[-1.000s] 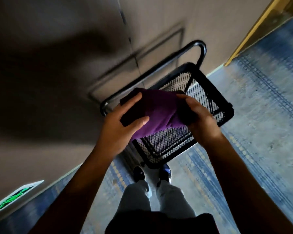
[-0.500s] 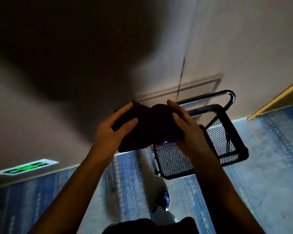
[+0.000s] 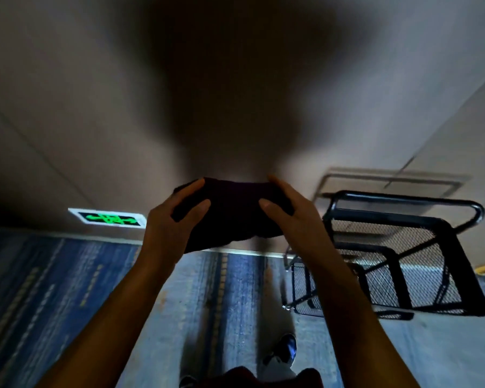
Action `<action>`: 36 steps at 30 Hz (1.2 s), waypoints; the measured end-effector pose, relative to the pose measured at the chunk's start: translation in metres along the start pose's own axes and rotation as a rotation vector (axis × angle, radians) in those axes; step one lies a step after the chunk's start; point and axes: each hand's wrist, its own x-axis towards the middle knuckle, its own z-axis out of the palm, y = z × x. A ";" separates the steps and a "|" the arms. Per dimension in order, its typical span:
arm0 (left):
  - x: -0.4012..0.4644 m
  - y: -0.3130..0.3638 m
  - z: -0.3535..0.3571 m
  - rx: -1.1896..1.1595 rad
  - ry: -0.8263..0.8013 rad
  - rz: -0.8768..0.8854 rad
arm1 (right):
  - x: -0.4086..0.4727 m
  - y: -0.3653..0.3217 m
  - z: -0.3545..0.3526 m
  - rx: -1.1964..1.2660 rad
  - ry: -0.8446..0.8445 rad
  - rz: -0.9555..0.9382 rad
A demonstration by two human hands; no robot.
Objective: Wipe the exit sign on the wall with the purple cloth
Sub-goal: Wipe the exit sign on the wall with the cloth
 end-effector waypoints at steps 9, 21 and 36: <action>-0.064 -0.084 -0.200 0.026 0.133 -0.058 | -0.024 -0.035 0.219 -0.092 -0.078 -0.158; -0.023 -0.170 -0.395 0.103 0.483 -0.174 | 0.029 -0.070 0.425 0.003 -0.580 -0.222; 0.095 -0.186 -0.574 -0.373 -0.197 -0.296 | 0.144 -0.141 0.608 0.311 -0.596 0.006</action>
